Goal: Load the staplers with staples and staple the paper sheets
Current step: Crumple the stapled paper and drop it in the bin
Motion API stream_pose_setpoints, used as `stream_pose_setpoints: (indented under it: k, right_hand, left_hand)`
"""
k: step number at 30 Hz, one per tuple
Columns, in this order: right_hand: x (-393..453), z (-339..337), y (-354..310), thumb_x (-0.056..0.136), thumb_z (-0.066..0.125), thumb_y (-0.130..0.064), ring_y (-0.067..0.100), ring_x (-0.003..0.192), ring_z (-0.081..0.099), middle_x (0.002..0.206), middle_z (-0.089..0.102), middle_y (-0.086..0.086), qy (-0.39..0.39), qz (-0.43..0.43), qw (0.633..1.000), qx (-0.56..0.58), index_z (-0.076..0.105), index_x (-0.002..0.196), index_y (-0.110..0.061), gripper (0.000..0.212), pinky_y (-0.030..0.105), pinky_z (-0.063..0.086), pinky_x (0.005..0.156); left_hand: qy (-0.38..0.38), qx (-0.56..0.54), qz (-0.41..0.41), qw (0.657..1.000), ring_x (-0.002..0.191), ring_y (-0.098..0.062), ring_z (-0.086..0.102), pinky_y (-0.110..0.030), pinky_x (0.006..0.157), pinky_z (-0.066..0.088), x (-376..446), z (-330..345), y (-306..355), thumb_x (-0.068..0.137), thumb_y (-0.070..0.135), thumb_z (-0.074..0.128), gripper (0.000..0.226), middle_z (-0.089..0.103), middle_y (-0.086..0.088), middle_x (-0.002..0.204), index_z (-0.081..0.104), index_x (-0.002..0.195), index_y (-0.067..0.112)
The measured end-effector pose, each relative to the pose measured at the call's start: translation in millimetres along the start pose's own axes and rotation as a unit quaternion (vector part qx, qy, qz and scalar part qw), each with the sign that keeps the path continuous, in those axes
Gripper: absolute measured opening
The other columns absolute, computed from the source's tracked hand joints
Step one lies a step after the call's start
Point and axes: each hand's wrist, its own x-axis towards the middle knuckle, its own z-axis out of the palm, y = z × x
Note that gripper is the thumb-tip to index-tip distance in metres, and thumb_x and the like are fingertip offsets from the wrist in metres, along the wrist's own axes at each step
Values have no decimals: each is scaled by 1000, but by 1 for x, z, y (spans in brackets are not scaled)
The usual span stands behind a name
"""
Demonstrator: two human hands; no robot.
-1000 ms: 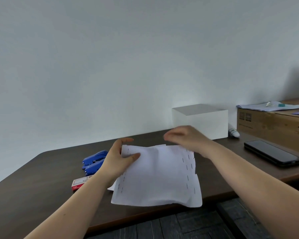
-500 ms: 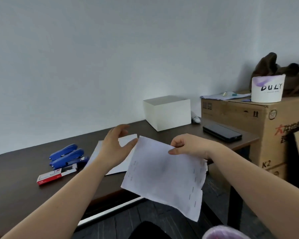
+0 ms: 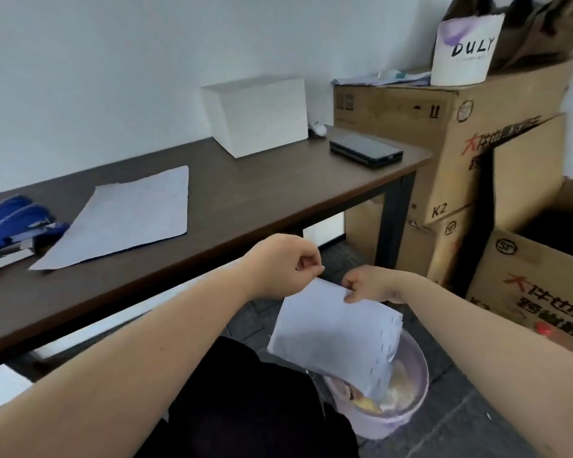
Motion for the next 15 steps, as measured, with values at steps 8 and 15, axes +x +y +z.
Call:
stream_pose_setpoints:
  k: [8, 15]
  right_hand:
    - [60, 68, 83, 87, 61, -20, 23, 98, 56, 103, 59, 2, 20, 99, 994, 49, 60, 109, -14, 22, 30, 44, 77]
    - [92, 111, 159, 90, 54, -20, 31, 114, 54, 125, 59, 13, 75, 226, 970, 43, 56, 123, -11, 34, 38, 45, 93]
  left_hand:
    - [-119, -36, -38, 992, 84, -12, 60, -29, 77, 51, 36, 68, -30, 92, 31, 54, 19, 57, 18, 74, 69, 92, 20]
    - [-171, -41, -60, 983, 89, -16, 63, -37, 83, 53, 47, 115, -69, 92, 31, 54, 18, 68, 6, 90, 68, 91, 20]
